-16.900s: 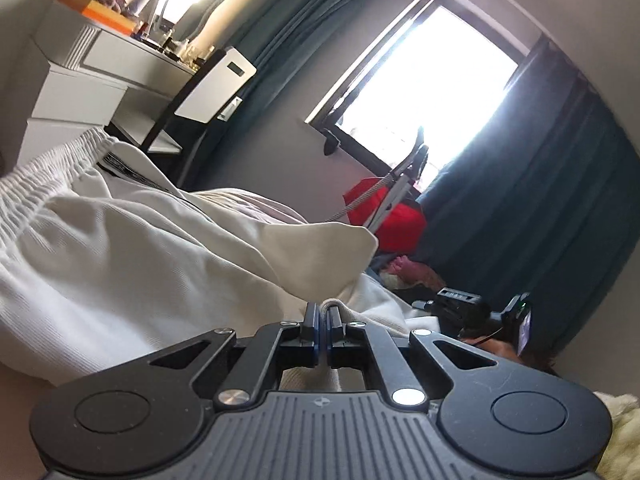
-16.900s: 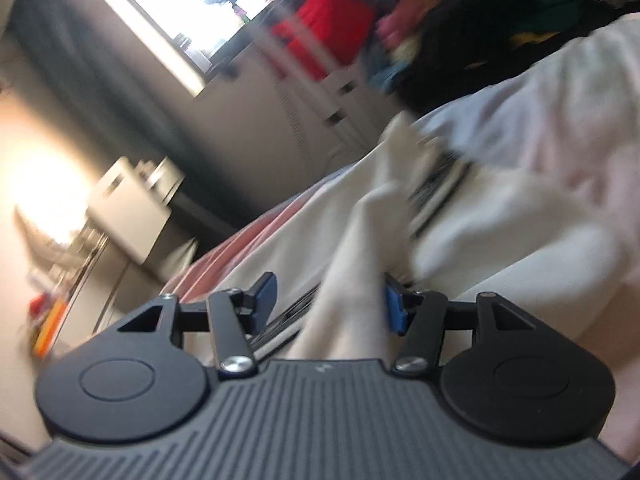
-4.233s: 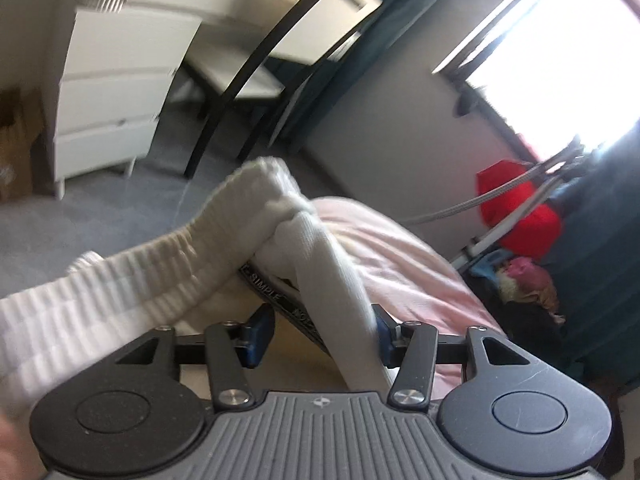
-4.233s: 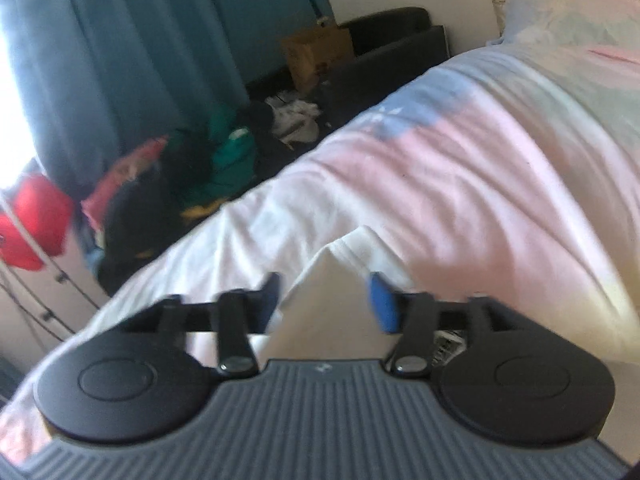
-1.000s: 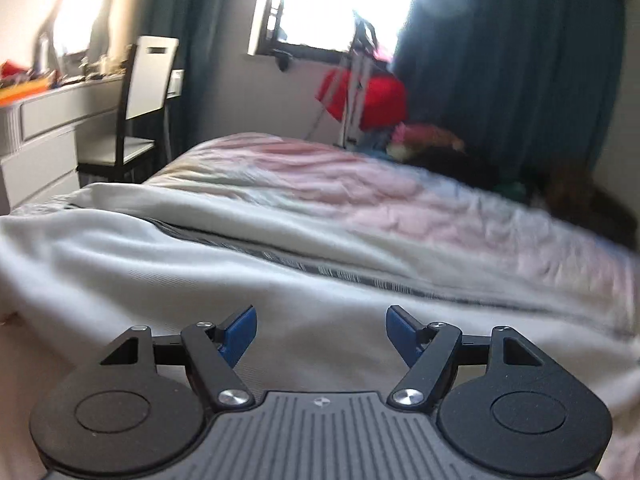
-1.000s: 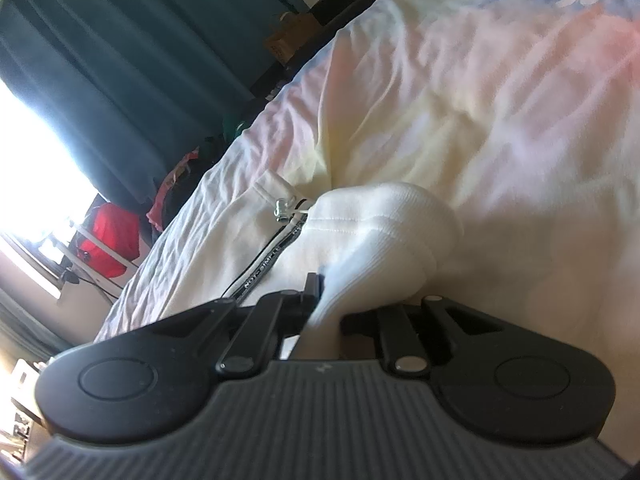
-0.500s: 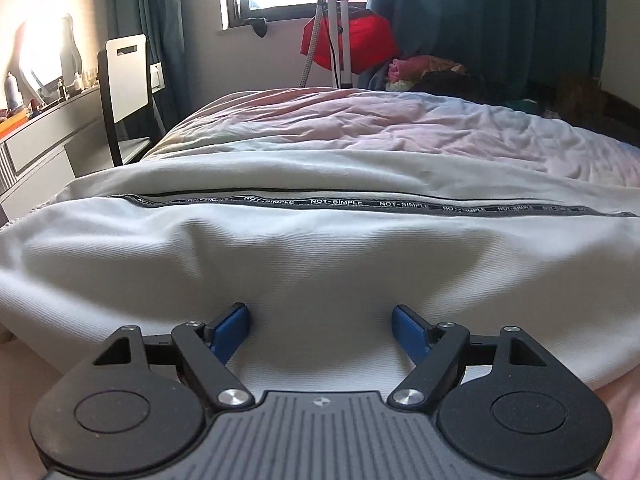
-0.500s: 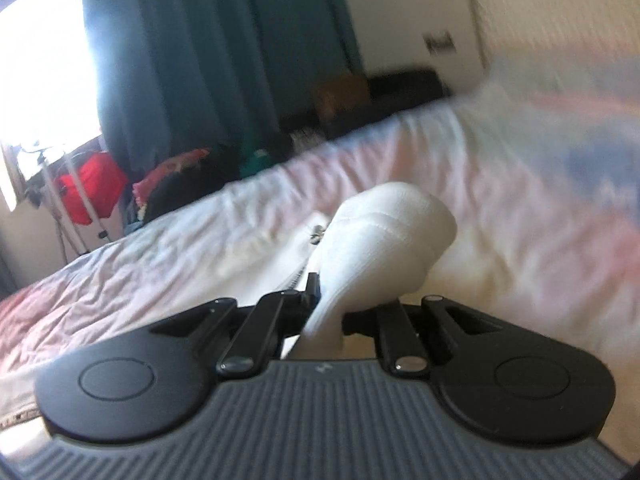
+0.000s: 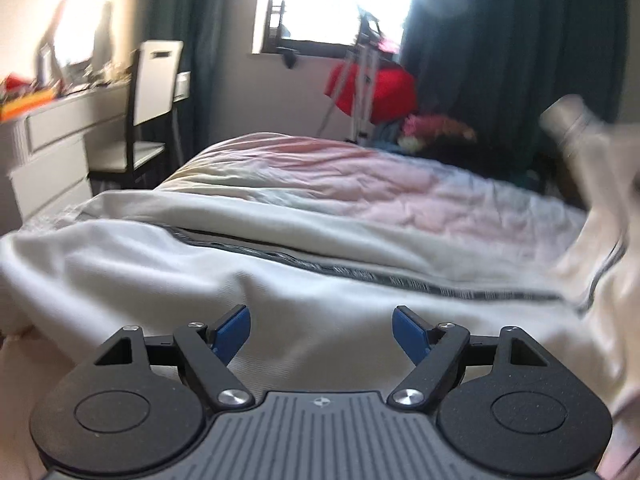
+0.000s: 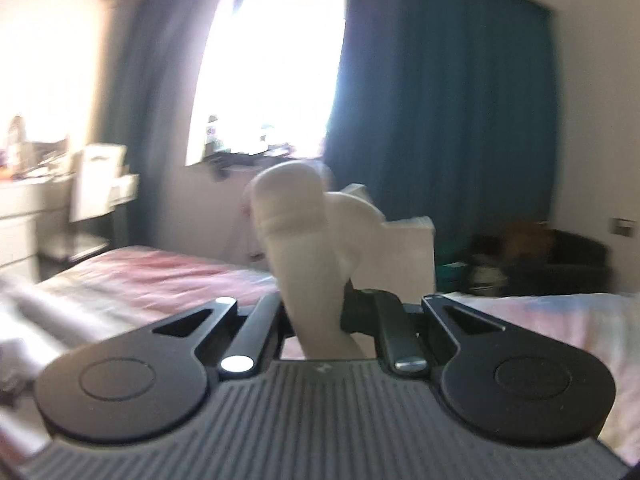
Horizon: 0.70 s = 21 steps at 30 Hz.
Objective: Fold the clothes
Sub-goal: 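Carry the cuffs over onto the waistband with the right gripper and release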
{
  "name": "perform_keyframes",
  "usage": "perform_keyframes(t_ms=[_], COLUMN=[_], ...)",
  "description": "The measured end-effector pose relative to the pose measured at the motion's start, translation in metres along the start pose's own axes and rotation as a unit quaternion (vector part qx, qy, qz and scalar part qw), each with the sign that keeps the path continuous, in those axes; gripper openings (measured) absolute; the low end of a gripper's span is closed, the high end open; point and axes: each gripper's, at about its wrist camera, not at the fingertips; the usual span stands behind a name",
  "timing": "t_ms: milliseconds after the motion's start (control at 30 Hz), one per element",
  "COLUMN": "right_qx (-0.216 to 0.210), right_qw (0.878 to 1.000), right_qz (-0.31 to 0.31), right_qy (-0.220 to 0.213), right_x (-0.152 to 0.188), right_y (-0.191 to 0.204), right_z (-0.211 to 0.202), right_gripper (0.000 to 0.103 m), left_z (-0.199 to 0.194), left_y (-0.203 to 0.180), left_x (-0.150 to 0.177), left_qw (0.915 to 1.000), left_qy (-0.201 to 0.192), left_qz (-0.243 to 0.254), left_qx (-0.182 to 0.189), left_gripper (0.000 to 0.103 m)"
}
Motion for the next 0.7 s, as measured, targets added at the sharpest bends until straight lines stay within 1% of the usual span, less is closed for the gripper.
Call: perform_keyframes(t_ms=[67,133,167,200,233,300,367,433,500,567,633,667,700], right_qx=[-0.031,-0.063,-0.069,-0.07,-0.071,-0.071,-0.075,-0.08,-0.096,-0.113,-0.119,-0.127,-0.134], right_qw=[0.999,0.994,0.991,0.988,0.984,0.983,0.985,0.987,0.987,0.984,0.983,0.982,0.981], right_qz=[-0.012,-0.023,-0.038,-0.058,-0.077,-0.089,-0.066,-0.068,-0.075,-0.08,-0.076,-0.066,-0.055], right_qy=[0.043,0.09,0.109,0.125,0.142,0.141,0.14,0.119,0.106,0.114,0.119,0.124,0.132], right_x=[0.021,0.043,0.053,0.063,0.073,0.078,0.073,0.067,0.065,0.068,0.069,0.068,0.067], right_y=[0.03,0.061,0.072,0.082,0.092,0.099,0.094,0.103,0.116,0.121,0.122,0.12,0.117], right_z=[0.011,0.023,0.029,0.034,0.039,0.038,0.035,0.03,0.031,0.035,0.042,0.045,0.047], right_gripper=[0.011,0.011,0.011,0.011,0.011,0.011,0.012,0.012,0.012,0.013,0.015,0.019,0.021], left_z=[-0.005,-0.01,-0.013,-0.013,-0.012,-0.011,-0.01,-0.012,-0.014,-0.012,-0.01,-0.008,-0.008], left_y=[0.009,0.017,0.021,0.022,0.023,0.024,0.025,0.025,0.028,0.03,0.032,0.033,0.034], left_x=[-0.003,-0.006,-0.008,-0.007,-0.007,-0.005,-0.005,-0.007,-0.008,-0.009,-0.009,-0.009,-0.009], left_qw=[0.9998,0.9991,0.9985,0.9985,0.9984,0.9978,0.9968,0.9962,0.9951,0.9939,0.9929,0.9924,0.9919], left_qy=[-0.006,-0.011,-0.014,-0.013,-0.01,-0.005,-0.004,-0.017,-0.03,-0.033,-0.03,-0.028,-0.029], left_qz=[-0.021,-0.042,-0.052,-0.053,-0.056,-0.066,-0.077,-0.082,-0.091,-0.099,-0.107,-0.111,-0.114], left_qx=[0.003,0.006,0.007,0.0,0.0,0.008,0.02,0.022,0.027,0.035,0.041,0.044,0.047], left_gripper=[0.08,0.08,0.08,0.08,0.08,0.079,0.079,0.079,0.079,0.079,0.079,0.079,0.079])
Point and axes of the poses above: each gripper's, at about its wrist camera, not at the fingertips, and z roughly the way its jaws point, y to its left, x to its underside, and after that the axes turned 9 degrees about y, right-handed
